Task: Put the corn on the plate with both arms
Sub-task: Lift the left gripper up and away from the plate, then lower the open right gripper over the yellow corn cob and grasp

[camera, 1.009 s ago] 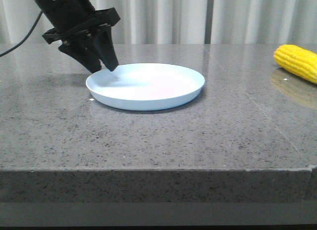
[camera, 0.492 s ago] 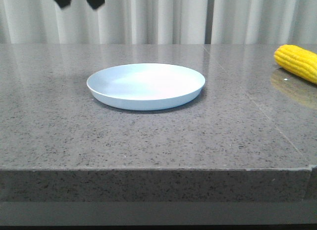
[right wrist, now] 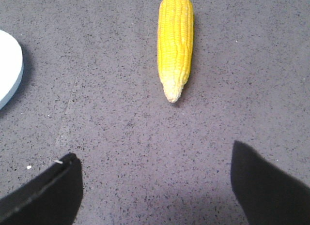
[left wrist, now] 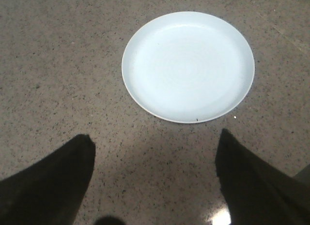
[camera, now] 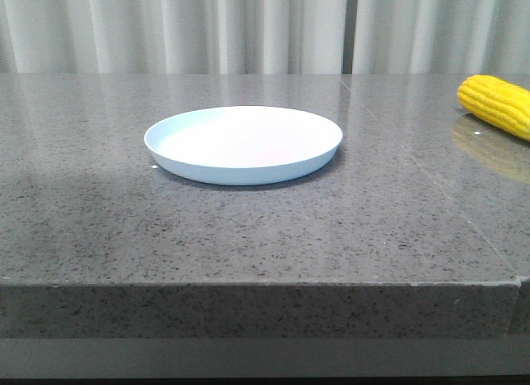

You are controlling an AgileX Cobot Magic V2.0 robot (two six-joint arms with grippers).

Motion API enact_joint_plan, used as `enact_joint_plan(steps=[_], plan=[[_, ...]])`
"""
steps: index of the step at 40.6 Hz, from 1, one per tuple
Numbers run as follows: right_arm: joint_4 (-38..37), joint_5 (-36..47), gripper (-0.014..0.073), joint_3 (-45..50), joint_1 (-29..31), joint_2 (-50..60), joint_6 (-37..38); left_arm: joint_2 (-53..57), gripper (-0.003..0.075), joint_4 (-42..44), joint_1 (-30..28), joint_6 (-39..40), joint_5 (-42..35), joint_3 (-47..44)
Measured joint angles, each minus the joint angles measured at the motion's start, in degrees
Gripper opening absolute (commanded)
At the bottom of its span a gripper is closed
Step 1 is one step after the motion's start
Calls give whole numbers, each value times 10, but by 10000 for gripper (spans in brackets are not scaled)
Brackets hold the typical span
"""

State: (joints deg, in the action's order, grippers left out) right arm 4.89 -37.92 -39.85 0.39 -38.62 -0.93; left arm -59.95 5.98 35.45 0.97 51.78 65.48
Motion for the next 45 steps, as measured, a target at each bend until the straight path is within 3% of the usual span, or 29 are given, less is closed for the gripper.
enact_joint_plan(steps=[15,32,45], plan=[[0,0,645,0,0,0,0,198,512,-2,2,4,-48,-169],[0,-12,645,-17,0,-16,0,225,512,-2,2,4,-51,-183],[-7,-83,645,-128,0,-177,0,225,512,-3,2,4,-51,-183]])
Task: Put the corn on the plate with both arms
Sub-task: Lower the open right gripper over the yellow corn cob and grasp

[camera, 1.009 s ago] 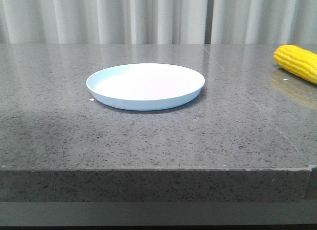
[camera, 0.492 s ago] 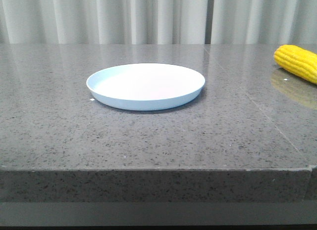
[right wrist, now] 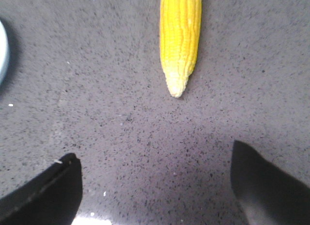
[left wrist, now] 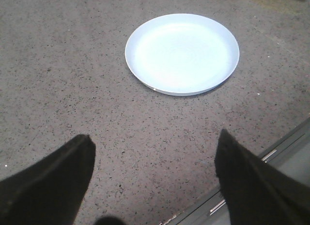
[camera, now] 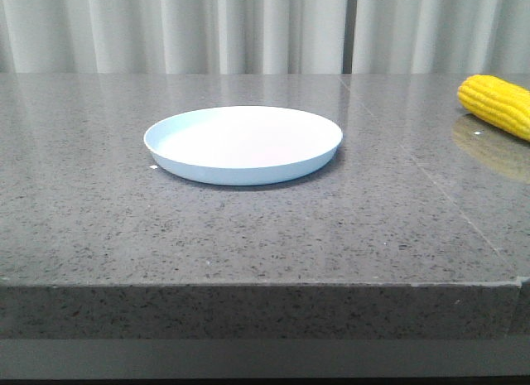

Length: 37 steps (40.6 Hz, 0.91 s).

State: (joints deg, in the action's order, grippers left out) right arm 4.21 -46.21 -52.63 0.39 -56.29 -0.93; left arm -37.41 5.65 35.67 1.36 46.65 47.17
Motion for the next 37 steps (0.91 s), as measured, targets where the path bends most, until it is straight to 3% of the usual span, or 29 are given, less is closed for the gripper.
enact_joint_plan(steps=[26,37], plan=[[-23,-43,645,-292,11,-379,0,0,512,0,0,1,0,0],[-23,-49,645,-371,15,-491,0,0,512,0,0,1,0,0]])
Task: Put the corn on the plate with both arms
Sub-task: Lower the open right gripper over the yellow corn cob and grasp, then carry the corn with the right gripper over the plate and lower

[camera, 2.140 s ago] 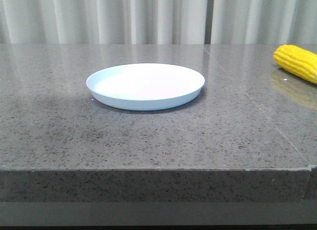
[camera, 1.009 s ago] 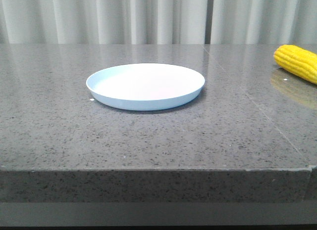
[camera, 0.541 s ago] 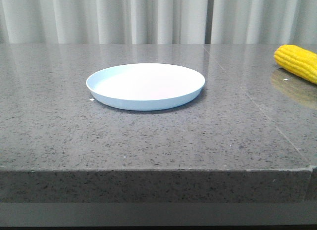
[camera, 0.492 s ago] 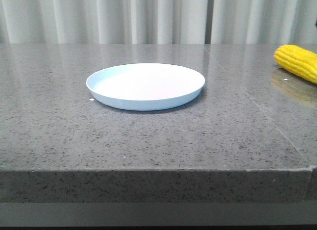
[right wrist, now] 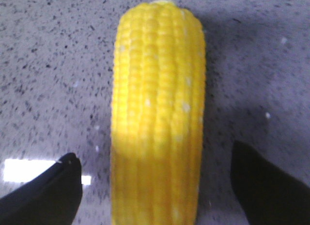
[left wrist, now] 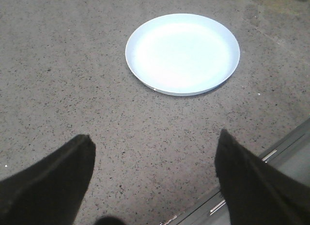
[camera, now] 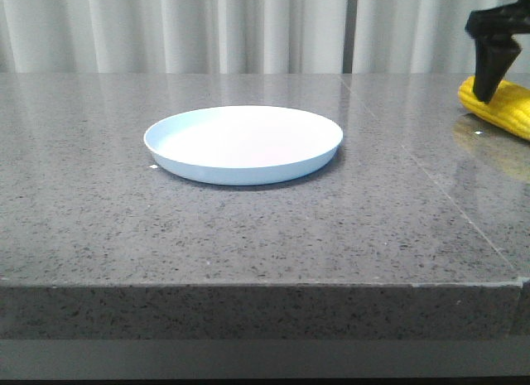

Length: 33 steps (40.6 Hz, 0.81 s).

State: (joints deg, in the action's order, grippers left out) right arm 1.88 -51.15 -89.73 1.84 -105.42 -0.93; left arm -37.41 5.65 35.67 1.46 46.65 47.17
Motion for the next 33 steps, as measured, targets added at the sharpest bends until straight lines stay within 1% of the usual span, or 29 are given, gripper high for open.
enact_joint_plan(steps=[3,5,7,9,11,12,13,20,25,30,33], plan=[[1,0,635,-14,0,-21,0,0,512,0,0,0,0,0],[1,0,600,-20,0,-32,0,0,512,0,0,0,0,0],[2,-2,519,-26,0,-38,0,0,512,0,0,0,0,0],[2,-4,395,-30,0,-44,0,0,512,0,0,0,0,0],[2,-6,299,-30,0,-45,0,0,512,0,0,0,0,0],[2,-7,264,-31,0,-45,0,0,512,0,0,0,0,0],[2,-7,248,-31,0,-45,0,0,512,0,0,0,0,0],[2,-24,239,-44,0,-45,0,0,512,0,0,0,0,0],[11,-56,239,-69,-4,-43,0,0,512,0,0,0,0,0],[15,-98,239,-105,-28,-28,0,0,512,0,0,0,0,-1],[19,-126,239,-133,-59,-17,-3,0,512,0,0,0,0,-1]])
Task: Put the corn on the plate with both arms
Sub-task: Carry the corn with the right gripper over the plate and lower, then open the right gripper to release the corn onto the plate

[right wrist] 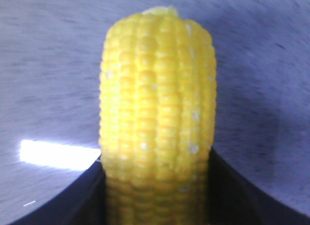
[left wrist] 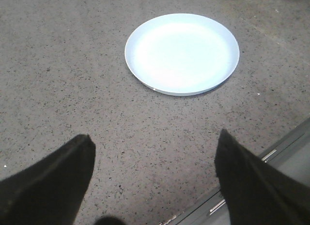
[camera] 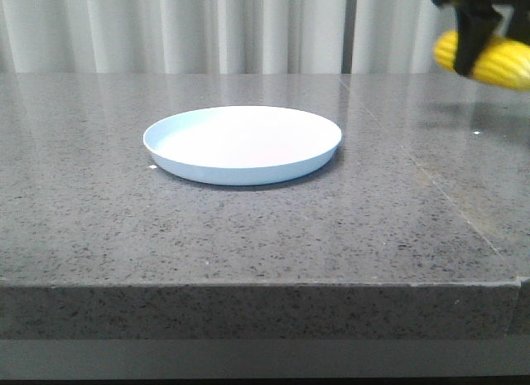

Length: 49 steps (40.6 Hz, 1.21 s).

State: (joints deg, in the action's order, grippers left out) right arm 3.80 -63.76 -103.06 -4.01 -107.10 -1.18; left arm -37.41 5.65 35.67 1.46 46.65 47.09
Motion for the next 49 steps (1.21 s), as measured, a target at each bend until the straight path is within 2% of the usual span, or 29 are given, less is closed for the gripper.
enact_joint_plan(steps=[8,18,31,33,39,42,45,49], plan=[[22,-59,239,-58,-99,11,-2,0,512,0,0,0,0,0],[39,-56,239,-61,-217,3,19,0,512,0,0,0,0,0],[39,10,245,-62,-276,-68,96,0,512,0,0,0,0,0],[43,24,280,-62,-278,-80,99,0,512,0,0,0,0,0],[53,48,524,-62,-281,-103,100,0,512,0,0,0,0,0],[54,50,611,-62,-281,-107,101,0,512,0,0,0,0,0],[53,51,642,-63,-281,-107,101,0,512,0,0,0,-1,0],[41,53,634,-68,-281,-102,101,0,512,0,0,0,-1,0]])
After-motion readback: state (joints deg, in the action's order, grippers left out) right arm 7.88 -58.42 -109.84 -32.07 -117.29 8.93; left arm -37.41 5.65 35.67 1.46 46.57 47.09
